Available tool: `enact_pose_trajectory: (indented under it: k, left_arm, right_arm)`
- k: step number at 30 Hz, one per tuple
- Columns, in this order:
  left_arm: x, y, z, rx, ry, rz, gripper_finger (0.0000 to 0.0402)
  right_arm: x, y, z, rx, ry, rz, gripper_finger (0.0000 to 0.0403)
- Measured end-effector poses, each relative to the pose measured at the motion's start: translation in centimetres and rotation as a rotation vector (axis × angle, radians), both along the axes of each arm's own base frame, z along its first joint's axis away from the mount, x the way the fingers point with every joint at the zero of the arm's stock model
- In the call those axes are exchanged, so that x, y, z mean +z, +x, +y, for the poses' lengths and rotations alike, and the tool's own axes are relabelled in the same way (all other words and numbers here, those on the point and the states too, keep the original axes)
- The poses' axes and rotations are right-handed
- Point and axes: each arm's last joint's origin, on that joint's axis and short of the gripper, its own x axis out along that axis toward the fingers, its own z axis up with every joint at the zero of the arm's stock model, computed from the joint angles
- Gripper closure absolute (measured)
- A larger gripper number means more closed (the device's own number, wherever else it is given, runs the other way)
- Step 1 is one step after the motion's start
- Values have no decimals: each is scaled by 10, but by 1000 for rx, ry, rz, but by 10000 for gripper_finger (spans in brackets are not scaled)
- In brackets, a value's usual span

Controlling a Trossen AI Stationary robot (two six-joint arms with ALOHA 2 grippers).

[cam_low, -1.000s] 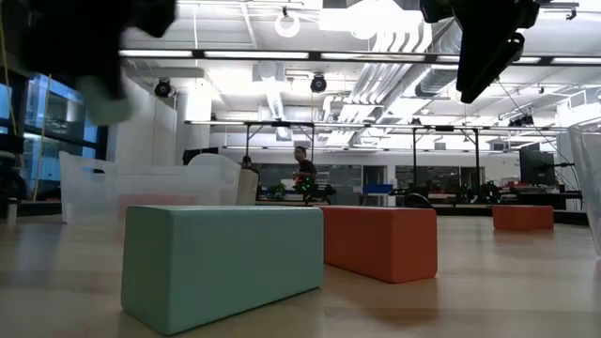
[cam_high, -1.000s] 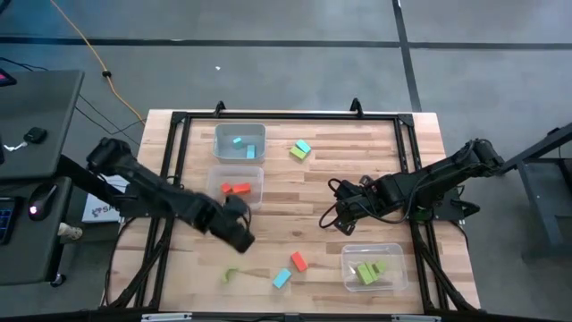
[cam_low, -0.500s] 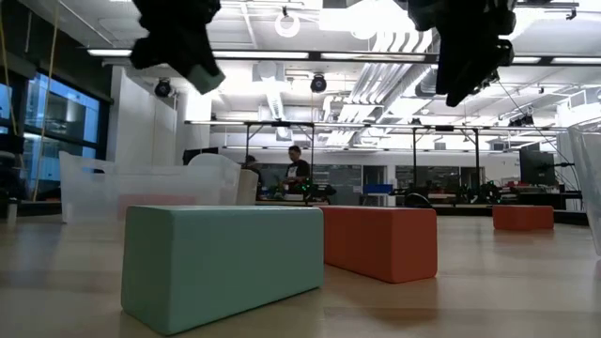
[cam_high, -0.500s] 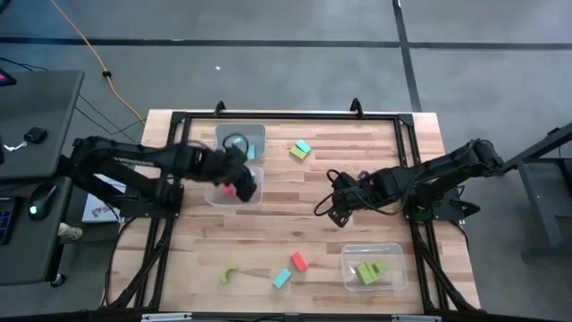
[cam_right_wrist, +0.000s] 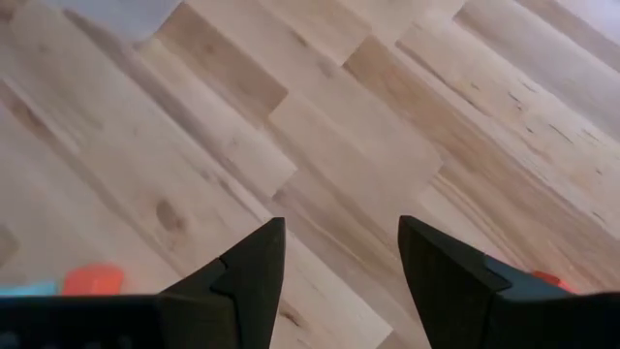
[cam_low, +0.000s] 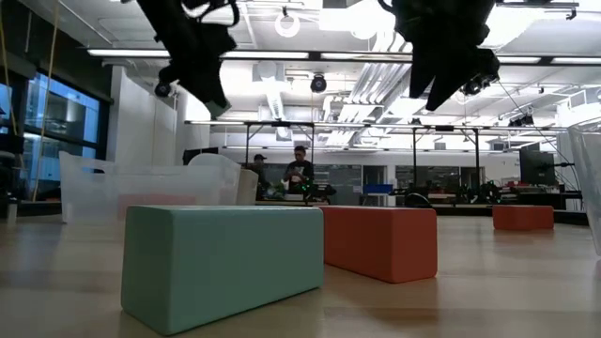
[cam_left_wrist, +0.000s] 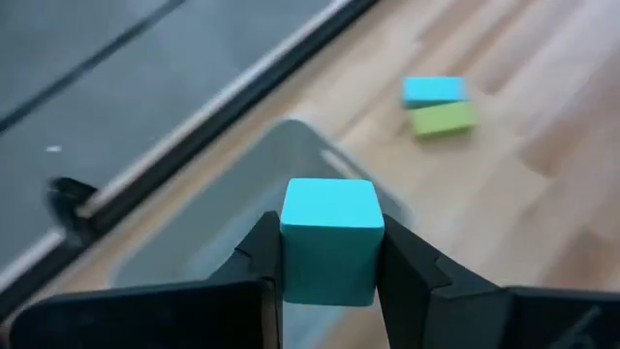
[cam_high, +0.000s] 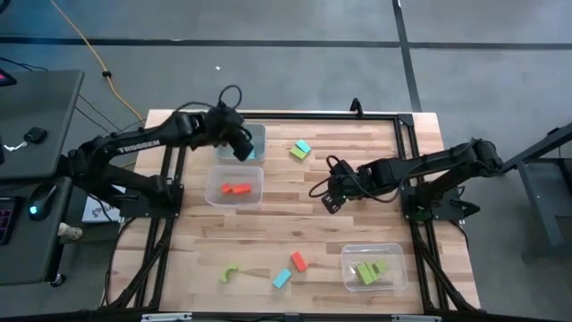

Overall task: Sort & place blocks by color
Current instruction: Put the blue block into the gray bin

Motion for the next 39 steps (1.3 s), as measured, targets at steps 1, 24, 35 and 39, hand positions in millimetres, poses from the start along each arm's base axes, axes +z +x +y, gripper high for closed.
enact_pose_trajectory:
  k: [1,24,35,39]
  left_arm:
    - [-1,-3,7,8,9,15,328]
    - [-77,-10,86,18,-237,240,327]
    - [-91,6,92,-43,-238,182,327]
    - [-101,10,94,-83,-259,206,327]
  right_arm:
    - [0,0,-2,-15,0,-5,210]
    - [2,6,-28,-172,24,-62,210]
    - [2,6,-29,-209,-8,-75,210]
    - [2,6,-29,-231,3,-84,210]
